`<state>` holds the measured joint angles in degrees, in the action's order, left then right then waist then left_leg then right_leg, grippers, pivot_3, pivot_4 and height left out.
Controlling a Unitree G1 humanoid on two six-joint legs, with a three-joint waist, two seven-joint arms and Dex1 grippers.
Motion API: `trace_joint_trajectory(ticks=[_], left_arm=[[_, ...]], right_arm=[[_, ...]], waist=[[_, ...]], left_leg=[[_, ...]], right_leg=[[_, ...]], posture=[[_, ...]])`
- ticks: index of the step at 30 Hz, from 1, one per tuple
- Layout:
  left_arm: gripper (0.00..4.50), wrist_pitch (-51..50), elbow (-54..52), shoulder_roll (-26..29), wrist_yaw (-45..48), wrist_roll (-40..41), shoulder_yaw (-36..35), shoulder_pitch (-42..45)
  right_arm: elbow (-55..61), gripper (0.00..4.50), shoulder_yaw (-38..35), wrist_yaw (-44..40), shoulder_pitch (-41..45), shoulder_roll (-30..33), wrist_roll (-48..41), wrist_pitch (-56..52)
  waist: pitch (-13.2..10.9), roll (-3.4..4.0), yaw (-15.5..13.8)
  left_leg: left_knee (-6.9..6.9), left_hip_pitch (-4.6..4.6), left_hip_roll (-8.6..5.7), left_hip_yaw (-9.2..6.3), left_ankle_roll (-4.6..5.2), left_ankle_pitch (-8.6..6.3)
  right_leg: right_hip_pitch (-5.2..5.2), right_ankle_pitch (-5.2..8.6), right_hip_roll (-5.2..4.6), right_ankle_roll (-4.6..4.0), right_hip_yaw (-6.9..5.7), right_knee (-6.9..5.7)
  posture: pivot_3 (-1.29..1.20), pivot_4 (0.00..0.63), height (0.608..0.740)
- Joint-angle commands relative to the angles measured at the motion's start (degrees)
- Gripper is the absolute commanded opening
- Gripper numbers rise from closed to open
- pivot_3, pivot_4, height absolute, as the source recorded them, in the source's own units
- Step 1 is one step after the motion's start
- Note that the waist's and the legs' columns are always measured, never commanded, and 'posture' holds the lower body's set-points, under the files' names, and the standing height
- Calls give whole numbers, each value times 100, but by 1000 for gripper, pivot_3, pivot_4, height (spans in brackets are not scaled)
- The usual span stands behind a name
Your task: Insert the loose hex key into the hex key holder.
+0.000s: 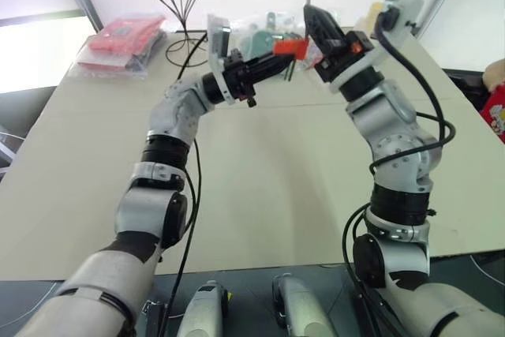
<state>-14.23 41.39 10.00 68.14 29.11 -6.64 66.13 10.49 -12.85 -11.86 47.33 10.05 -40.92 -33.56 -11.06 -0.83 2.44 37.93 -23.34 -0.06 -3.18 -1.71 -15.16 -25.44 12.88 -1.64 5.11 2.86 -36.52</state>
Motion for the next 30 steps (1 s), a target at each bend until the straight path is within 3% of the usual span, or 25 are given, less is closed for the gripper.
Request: trace_joint_trajectory(ticks=[1,30], left_arm=[[0,16,-316,17,-27,155,-170,103],[0,61,-205,5,-168,132,-281,79]], right_arm=[[101,42,-16,-36,17,40,1,115],[69,42,-27,-93,79,62,28,298]], waist=[[0,0,0],[0,0,-1]], left_leg=[[0,0,0,0,0,0],[10,4,-1,0,0,0]], right_leg=[[0,0,0,0,0,-2],[0,0,0,0,1,-19]], posture=[[0,150,740],[0,150,740]])
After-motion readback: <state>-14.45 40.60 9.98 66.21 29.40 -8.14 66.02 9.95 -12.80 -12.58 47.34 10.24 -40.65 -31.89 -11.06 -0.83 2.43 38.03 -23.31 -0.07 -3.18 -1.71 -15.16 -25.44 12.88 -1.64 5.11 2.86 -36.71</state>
